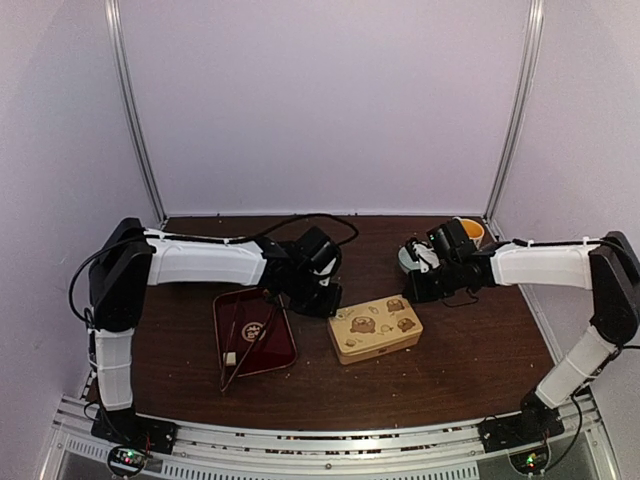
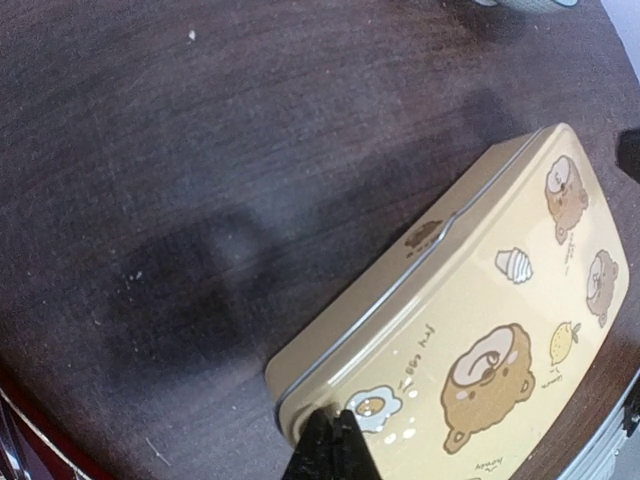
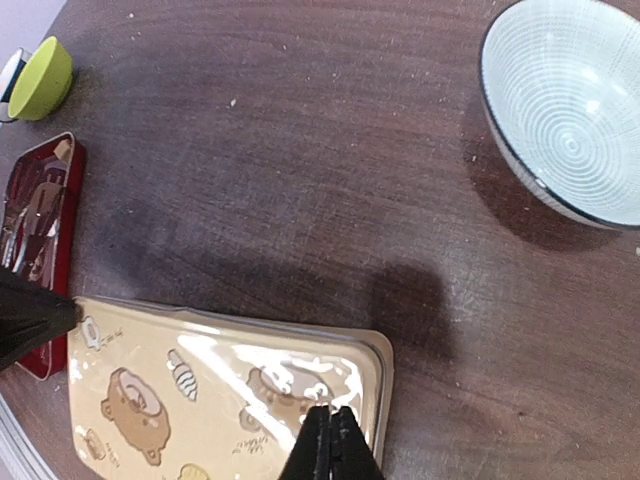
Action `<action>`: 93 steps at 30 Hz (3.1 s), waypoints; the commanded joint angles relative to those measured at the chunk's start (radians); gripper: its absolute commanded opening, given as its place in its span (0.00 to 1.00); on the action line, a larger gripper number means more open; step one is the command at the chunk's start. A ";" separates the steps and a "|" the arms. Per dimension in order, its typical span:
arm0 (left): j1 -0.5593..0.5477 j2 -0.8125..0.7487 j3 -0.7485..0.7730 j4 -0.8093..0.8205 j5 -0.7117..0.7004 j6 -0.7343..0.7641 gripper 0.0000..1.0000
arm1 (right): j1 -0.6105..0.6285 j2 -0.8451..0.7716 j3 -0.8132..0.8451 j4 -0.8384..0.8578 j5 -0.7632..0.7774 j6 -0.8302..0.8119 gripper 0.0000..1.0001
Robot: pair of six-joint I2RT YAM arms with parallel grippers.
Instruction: Pack the chocolate
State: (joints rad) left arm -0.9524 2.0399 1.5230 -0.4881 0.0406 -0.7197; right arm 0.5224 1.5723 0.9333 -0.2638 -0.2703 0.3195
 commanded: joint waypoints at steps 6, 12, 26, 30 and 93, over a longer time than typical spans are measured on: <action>-0.013 0.022 -0.016 0.014 0.011 -0.003 0.00 | 0.060 -0.250 -0.244 -0.036 0.031 0.041 0.00; -0.051 -0.056 0.038 -0.064 0.005 0.042 0.00 | 0.062 -0.194 -0.322 0.014 0.033 0.048 0.00; -0.175 -0.104 -0.090 -0.008 0.021 -0.024 0.00 | 0.063 -0.355 -0.249 -0.119 0.045 0.027 0.00; -0.174 -0.064 -0.171 0.087 -0.004 -0.052 0.00 | 0.062 -0.344 -0.286 -0.084 0.027 0.040 0.00; 0.272 -1.141 -0.693 0.096 -0.656 0.423 0.98 | -0.090 -1.024 -0.927 0.954 0.698 -0.410 0.98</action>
State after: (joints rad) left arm -0.7479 0.8772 0.8417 -0.5468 -0.6453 -0.4297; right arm 0.4767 0.5457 0.1280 0.4709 0.3733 -0.0612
